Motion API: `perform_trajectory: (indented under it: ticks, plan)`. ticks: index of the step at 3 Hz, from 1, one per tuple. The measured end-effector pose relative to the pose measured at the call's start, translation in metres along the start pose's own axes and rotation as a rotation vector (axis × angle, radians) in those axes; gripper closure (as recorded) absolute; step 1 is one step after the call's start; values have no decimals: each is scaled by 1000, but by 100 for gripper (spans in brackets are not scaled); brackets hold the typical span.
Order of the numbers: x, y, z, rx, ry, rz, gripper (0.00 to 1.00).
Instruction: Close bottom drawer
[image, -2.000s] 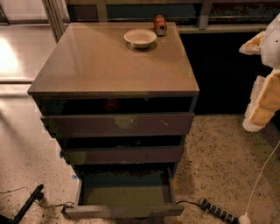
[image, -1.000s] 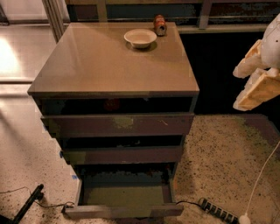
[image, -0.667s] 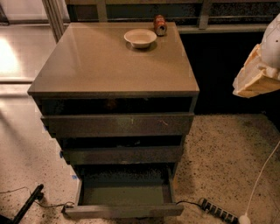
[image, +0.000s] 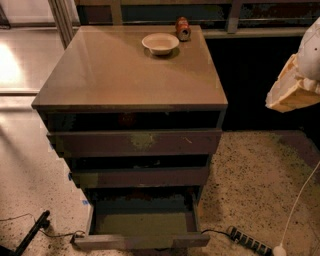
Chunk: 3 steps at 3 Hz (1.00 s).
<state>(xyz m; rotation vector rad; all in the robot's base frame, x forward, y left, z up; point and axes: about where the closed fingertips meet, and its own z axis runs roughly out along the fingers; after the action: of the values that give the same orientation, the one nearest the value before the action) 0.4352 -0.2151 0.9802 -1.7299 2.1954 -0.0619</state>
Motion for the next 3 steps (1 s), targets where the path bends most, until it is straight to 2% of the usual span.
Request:
perform_trajectory:
  ticks: [1,2,3]
  plan:
    - [2,5,16,4,-30,31,100]
    - [7,23,53,-35,-49,64,100]
    - [19,62,114,-134,-32,87,100]
